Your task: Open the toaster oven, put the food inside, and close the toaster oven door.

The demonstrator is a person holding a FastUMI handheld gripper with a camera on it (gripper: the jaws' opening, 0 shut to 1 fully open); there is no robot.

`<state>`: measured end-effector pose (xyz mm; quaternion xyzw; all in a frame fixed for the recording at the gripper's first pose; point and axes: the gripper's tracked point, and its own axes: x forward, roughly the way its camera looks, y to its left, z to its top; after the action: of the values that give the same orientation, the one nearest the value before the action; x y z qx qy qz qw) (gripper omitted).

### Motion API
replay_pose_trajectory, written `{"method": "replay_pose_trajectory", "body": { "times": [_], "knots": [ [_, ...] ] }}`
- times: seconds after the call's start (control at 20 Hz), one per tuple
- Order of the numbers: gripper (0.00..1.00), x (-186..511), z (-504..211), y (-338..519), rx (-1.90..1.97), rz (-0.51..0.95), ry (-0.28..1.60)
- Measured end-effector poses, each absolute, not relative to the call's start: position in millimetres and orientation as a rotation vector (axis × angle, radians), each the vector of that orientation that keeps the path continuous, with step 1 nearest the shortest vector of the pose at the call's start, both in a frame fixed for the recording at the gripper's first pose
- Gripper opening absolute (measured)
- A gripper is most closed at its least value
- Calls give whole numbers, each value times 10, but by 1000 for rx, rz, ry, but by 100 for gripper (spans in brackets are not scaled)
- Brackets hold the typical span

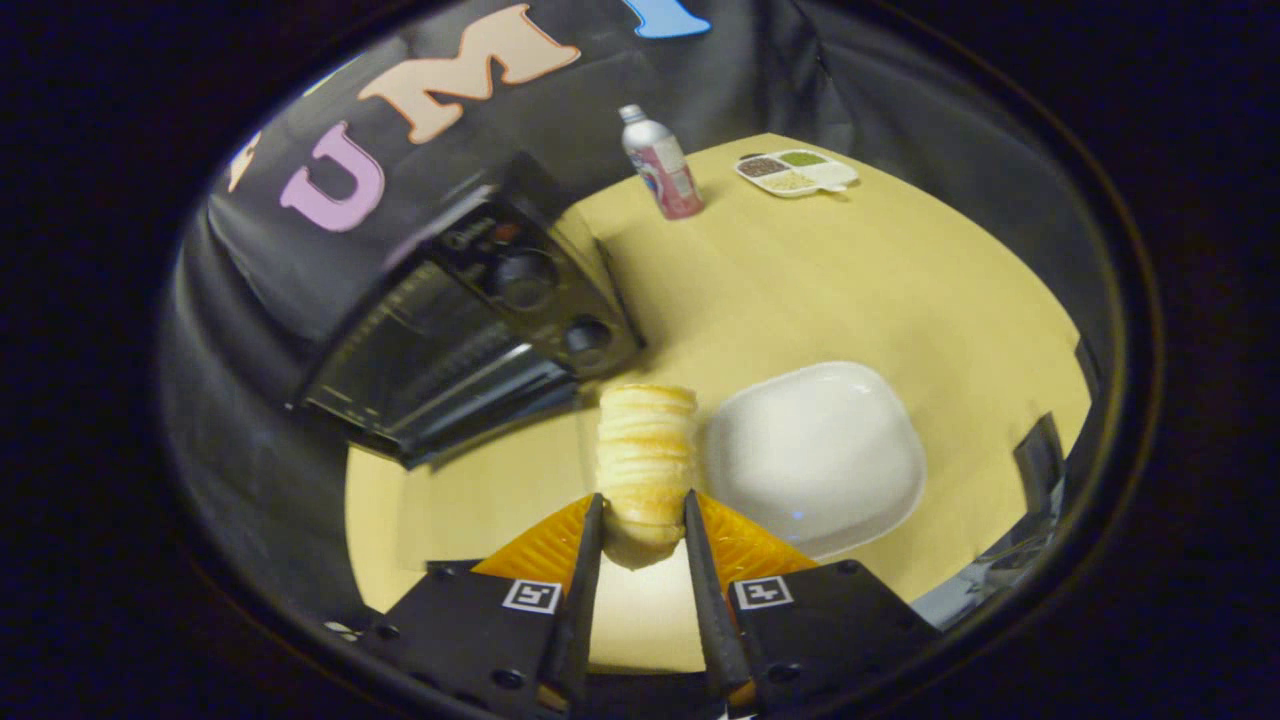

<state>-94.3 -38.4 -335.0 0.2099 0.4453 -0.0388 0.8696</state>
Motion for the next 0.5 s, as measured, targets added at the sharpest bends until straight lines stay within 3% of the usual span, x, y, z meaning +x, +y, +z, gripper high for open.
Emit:
{"method": "replay_pose_trajectory", "body": {
  "times": [0.2, 0.5],
  "knots": [
    [48, -628, -3174, 248, 613, 17, 852],
    [48, -17, -3194, 689, 746, 39, 794]
  ]
}}
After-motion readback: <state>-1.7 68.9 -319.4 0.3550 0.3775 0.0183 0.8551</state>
